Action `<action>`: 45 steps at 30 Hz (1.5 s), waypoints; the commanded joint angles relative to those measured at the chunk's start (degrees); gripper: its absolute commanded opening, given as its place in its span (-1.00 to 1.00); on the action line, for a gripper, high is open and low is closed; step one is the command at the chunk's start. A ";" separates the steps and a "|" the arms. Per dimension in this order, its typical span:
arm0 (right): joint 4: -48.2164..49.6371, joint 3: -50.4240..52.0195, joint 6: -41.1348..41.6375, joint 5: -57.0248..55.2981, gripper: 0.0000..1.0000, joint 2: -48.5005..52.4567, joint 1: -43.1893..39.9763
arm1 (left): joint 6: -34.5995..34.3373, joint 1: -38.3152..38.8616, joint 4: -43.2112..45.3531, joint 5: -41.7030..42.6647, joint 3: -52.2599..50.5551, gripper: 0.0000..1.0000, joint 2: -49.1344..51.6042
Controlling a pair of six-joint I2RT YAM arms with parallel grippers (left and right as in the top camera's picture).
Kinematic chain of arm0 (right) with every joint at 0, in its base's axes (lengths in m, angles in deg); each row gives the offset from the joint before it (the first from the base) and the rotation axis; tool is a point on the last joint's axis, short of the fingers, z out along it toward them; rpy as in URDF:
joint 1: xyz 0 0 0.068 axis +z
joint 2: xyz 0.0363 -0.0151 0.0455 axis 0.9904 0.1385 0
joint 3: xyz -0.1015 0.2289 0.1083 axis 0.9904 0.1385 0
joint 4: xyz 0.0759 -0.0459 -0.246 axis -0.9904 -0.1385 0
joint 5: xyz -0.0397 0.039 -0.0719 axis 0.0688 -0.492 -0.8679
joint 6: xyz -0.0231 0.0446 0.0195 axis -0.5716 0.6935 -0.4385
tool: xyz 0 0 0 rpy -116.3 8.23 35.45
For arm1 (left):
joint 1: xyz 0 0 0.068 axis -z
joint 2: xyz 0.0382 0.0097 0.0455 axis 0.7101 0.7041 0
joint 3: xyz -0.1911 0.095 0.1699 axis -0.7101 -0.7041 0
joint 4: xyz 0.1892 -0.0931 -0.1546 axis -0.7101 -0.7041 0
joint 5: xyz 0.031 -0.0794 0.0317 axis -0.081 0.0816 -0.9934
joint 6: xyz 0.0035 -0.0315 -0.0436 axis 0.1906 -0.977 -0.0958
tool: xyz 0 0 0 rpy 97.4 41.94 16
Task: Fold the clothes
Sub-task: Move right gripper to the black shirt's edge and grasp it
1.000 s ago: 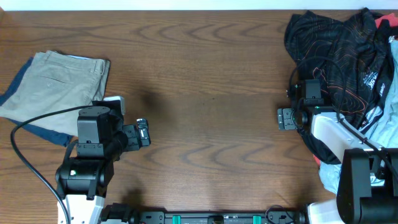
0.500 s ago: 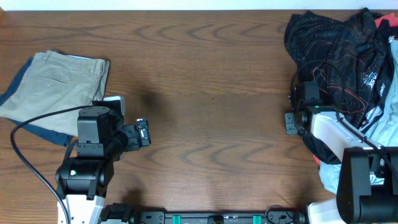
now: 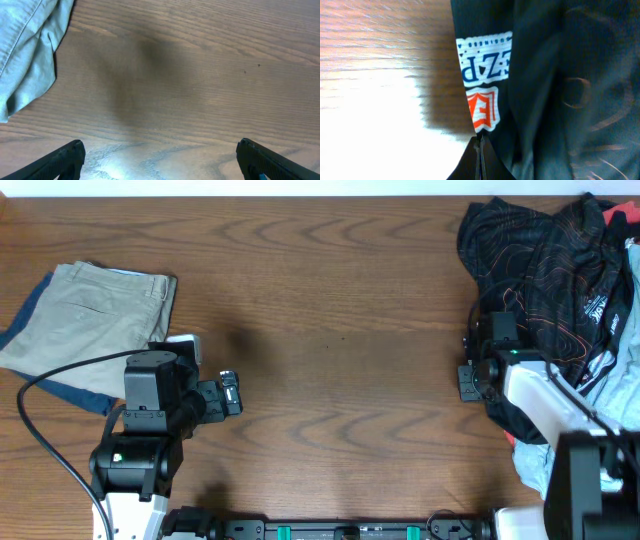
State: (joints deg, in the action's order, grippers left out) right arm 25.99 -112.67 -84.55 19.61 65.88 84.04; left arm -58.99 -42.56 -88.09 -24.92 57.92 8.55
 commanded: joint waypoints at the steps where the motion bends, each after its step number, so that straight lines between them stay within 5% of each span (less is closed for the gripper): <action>1: -1.49 -1.31 0.79 3.10 -0.99 -4.26 0.22 | -0.26 0.15 -0.11 -0.07 0.85 0.96 0.00; 9: -3.54 -1.09 -1.33 8.41 -0.90 -5.31 0.15 | -0.26 0.15 -0.11 -0.09 0.83 0.96 0.02; 11: -2.69 -1.09 -1.31 6.86 -0.20 -5.31 0.15 | -0.26 0.15 -0.11 -0.07 0.81 0.96 0.02; 12: -2.27 -1.09 -1.33 6.69 0.64 -5.31 0.15 | -0.26 0.13 -0.11 -0.07 0.81 0.96 0.02; 13: -1.95 -1.09 -1.33 6.71 0.98 -5.31 0.15 | -0.26 0.15 -0.11 -0.07 0.81 0.96 0.02; 23: 1.29 0.44 -1.11 6.27 0.99 -2.93 0.15 | -0.26 0.13 -0.11 -0.07 0.81 0.96 0.02; 37: 3.32 0.44 1.68 1.92 0.94 4.96 -0.09 | -0.26 0.15 -0.11 -0.07 0.81 0.96 0.02; 39: 3.32 0.46 1.68 2.03 0.39 5.46 -0.11 | -0.26 0.13 -0.11 -0.07 0.81 0.95 0.02; 41: 3.23 0.46 1.68 2.03 -0.81 5.55 -0.11 | -0.26 0.13 -0.11 -0.07 0.81 0.96 0.02; 42: 3.19 0.44 1.66 2.32 -0.97 5.51 -0.11 | -0.26 0.15 -0.11 -0.07 0.81 0.96 0.02; 45: 3.06 0.42 1.66 3.80 -0.98 5.46 -0.11 | -0.26 0.15 -0.11 -0.07 0.81 0.96 0.02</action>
State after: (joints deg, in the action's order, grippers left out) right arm 29.51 -112.76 -83.22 22.91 69.86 84.00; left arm -58.99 -42.56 -88.09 -24.92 57.92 8.55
